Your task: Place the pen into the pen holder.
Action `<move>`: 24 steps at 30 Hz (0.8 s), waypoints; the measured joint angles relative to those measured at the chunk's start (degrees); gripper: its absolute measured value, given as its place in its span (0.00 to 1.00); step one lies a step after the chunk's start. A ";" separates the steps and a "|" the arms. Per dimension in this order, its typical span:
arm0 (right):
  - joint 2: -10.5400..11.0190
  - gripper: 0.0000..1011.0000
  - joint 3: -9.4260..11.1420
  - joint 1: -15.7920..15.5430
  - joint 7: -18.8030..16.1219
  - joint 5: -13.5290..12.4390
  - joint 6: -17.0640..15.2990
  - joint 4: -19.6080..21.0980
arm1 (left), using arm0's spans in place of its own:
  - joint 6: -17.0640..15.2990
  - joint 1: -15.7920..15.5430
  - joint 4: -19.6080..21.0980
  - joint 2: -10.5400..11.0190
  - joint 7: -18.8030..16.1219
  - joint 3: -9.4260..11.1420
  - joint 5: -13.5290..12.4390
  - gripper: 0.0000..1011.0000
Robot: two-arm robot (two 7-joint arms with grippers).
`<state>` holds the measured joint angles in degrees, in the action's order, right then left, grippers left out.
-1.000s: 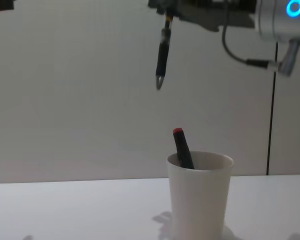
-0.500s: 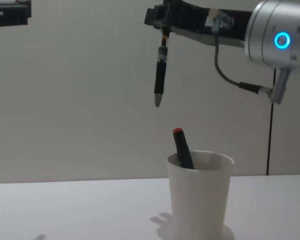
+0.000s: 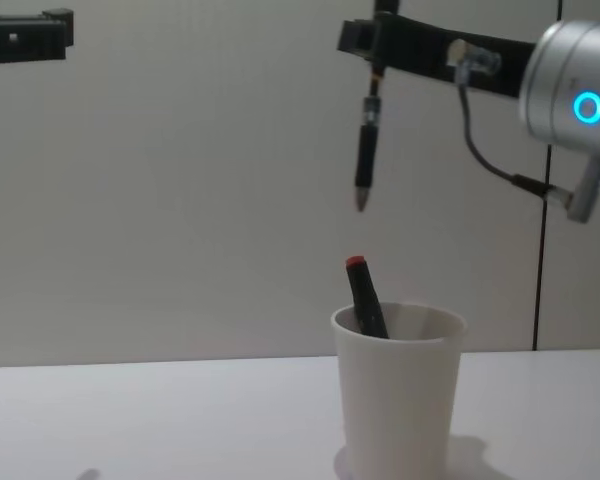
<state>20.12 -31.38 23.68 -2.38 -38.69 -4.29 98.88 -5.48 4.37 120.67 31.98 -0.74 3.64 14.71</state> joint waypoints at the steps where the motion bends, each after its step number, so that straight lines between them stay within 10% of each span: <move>1: 0.10 0.13 0.06 -0.08 0.20 0.21 0.25 -0.02 | -0.09 -0.03 0.00 -0.01 0.09 0.00 0.05 0.99; 24: 2.62 0.13 0.39 -3.57 2.36 0.87 -0.62 -0.59 | -0.67 -0.18 -0.01 -0.10 0.55 0.00 0.32 0.99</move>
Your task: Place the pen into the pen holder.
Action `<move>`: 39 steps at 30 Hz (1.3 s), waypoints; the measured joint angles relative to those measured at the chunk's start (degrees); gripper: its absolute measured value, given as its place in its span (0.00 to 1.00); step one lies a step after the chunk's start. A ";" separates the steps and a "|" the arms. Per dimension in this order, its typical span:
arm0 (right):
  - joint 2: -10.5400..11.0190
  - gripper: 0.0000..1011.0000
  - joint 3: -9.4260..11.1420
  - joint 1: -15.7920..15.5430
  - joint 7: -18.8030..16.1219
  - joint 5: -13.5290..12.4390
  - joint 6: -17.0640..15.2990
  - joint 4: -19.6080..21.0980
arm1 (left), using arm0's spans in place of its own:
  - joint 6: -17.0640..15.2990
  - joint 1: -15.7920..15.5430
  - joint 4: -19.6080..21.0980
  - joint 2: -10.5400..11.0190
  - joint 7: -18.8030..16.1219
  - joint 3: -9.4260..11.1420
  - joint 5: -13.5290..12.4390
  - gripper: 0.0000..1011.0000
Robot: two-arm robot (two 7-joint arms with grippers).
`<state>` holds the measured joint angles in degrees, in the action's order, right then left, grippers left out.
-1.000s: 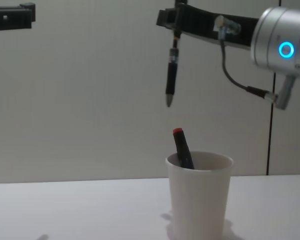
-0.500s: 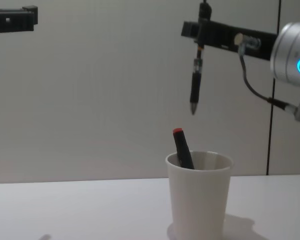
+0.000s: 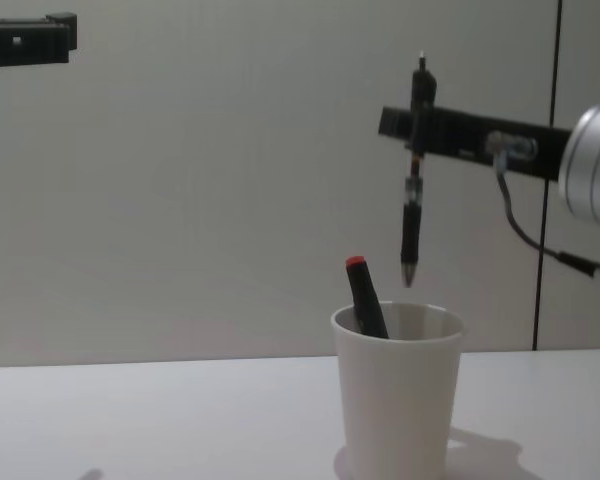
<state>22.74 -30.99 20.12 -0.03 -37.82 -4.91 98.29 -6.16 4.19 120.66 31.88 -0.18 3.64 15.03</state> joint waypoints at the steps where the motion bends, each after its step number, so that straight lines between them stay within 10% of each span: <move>1: 0.10 0.13 -0.01 -0.20 0.08 -0.16 -0.27 -0.07 | 0.00 0.00 0.00 0.00 0.01 0.00 0.01 0.99; 14: 0.64 0.17 -0.06 -1.44 0.44 -1.07 -1.48 -0.46 | -0.09 -0.01 0.00 0.00 0.08 0.00 0.05 0.99; 39: 0.96 0.92 0.11 -1.96 0.59 -1.58 -1.88 -0.38 | -0.08 -0.01 0.00 0.00 0.09 -0.01 0.03 0.99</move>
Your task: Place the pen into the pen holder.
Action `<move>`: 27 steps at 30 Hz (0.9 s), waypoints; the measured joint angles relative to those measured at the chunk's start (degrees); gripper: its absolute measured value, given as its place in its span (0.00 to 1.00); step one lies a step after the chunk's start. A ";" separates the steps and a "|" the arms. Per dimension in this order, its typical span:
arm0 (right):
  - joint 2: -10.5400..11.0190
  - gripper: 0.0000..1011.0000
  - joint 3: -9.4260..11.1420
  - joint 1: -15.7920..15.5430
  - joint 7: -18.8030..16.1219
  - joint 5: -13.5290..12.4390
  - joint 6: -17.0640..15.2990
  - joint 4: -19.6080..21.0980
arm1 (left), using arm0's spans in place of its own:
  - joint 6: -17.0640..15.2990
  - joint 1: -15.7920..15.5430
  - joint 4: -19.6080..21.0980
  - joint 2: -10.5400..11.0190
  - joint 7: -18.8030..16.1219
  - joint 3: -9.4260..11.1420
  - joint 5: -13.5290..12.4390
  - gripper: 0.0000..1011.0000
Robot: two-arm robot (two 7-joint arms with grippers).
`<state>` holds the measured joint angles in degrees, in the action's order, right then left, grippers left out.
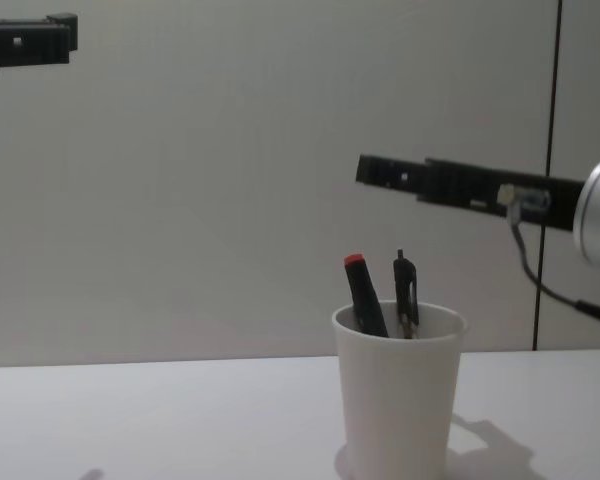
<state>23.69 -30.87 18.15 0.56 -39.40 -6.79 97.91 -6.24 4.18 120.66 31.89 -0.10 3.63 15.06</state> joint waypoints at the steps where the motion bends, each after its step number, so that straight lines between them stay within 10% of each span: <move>1: 0.11 0.95 0.19 0.02 0.06 -0.14 0.17 0.32 | 0.00 0.00 0.00 0.00 0.00 0.00 0.00 0.99; 27: 5.43 0.99 7.16 0.81 5.57 -2.76 5.96 9.78 | 0.00 0.00 0.00 0.00 -0.01 0.00 0.00 0.99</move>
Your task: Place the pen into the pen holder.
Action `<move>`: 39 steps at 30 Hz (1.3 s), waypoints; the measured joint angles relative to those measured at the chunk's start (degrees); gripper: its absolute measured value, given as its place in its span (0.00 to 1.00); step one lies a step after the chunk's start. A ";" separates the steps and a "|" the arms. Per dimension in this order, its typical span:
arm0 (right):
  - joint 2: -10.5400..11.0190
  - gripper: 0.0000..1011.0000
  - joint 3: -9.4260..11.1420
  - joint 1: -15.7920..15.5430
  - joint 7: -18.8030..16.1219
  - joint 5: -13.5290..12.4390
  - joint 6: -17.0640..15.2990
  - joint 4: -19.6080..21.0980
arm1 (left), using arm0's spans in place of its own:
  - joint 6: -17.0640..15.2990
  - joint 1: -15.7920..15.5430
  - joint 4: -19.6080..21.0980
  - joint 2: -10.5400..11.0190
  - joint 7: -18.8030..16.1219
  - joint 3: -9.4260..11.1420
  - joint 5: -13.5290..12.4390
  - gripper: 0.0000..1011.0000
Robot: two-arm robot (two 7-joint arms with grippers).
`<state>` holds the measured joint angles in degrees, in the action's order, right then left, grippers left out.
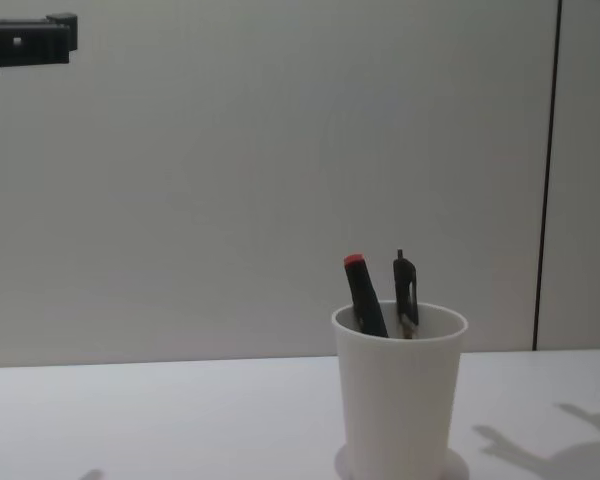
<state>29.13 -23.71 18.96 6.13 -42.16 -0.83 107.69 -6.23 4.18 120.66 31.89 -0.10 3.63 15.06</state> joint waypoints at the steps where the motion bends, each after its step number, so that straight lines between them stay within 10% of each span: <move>1: 0.11 0.99 0.15 0.01 0.11 -0.06 0.11 0.17 | 0.00 0.00 0.00 0.00 -0.01 0.00 0.00 0.99; 25: 1.06 0.99 1.83 -0.24 1.22 -0.10 1.11 1.89 | 0.03 -0.24 -0.37 -0.12 0.00 0.26 0.00 0.99; 39: -2.39 0.99 4.70 -6.45 -2.38 8.10 0.46 -0.81 | 1.73 -5.69 -8.85 -3.18 0.18 7.15 -1.12 0.99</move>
<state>26.74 -19.01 12.51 3.75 -34.06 -0.36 106.88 -4.51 -1.51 111.81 28.70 0.07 10.79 13.94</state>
